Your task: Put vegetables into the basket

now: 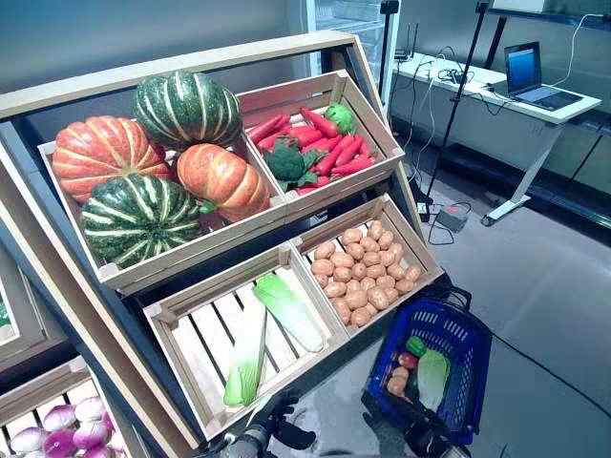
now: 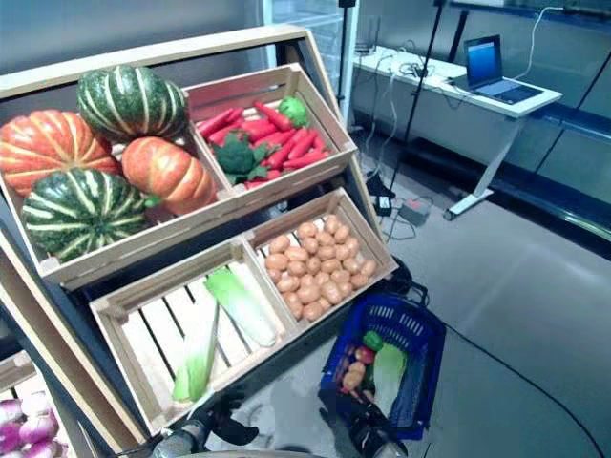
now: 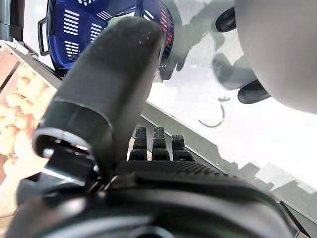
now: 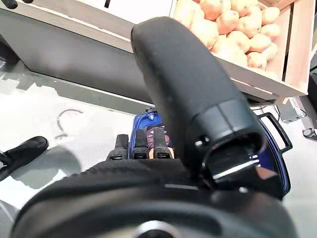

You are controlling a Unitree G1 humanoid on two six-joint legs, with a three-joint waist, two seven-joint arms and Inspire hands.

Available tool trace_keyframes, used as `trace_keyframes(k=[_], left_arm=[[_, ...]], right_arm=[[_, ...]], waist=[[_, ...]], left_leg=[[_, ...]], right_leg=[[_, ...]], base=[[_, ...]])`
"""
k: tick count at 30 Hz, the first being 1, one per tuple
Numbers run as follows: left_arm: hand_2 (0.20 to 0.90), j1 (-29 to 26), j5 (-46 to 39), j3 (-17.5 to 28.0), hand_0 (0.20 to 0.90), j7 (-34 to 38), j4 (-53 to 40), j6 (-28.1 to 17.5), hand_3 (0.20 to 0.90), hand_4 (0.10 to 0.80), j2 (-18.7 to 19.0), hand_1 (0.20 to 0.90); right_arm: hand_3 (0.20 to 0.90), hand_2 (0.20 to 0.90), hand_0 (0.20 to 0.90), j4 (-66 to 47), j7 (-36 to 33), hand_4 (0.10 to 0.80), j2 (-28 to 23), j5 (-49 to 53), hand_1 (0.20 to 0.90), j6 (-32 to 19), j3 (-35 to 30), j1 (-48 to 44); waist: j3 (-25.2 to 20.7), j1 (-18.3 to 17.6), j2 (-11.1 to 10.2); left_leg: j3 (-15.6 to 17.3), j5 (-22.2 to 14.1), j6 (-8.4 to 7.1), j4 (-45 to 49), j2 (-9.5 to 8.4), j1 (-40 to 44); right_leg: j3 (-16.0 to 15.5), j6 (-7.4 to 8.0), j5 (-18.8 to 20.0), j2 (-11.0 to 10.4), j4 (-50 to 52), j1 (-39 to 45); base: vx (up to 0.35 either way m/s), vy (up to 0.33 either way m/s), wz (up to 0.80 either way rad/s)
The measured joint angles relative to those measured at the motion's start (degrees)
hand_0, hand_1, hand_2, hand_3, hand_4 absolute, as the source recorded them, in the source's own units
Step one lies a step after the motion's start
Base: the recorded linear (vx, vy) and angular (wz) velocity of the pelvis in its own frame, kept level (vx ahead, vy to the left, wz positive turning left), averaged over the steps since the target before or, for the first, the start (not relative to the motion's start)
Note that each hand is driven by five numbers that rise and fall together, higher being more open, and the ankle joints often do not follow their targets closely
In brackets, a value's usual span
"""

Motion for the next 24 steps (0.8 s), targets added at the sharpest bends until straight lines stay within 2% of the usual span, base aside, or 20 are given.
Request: trace_keyframes(k=[19,24], left_arm=[[0.900,0.04,-1.10,-0.15,0.900,0.33,0.32,-0.27,0.900,0.800,0.02,0.900],[0.900,0.14,0.31,-0.59,0.900,4.86,0.24,-1.38,0.900,0.800,-0.01,0.900]], right_arm=[[0.900,0.900,0.900,-0.10,0.65,0.800,-0.35,0.02,0.900,-0.31,0.03,0.41],[0.900,0.900,0.900,-0.36,0.64,0.800,-0.34,-0.19,0.900,-0.82,0.60,0.42]], waist=[[0.15,-0.51,-0.22],[0.37,-0.41,-0.31]], left_leg=[[0.67,0.00,-0.02,0.00,0.04,-0.31],[0.57,0.01,-0.02,0.00,0.04,-0.32]], right_leg=[[0.37,0.00,0.00,0.03,0.13,-0.48],[0.35,-0.01,0.00,0.03,-0.02,-0.48]], base=[[0.007,-0.001,0.00],[0.000,0.000,0.00]])
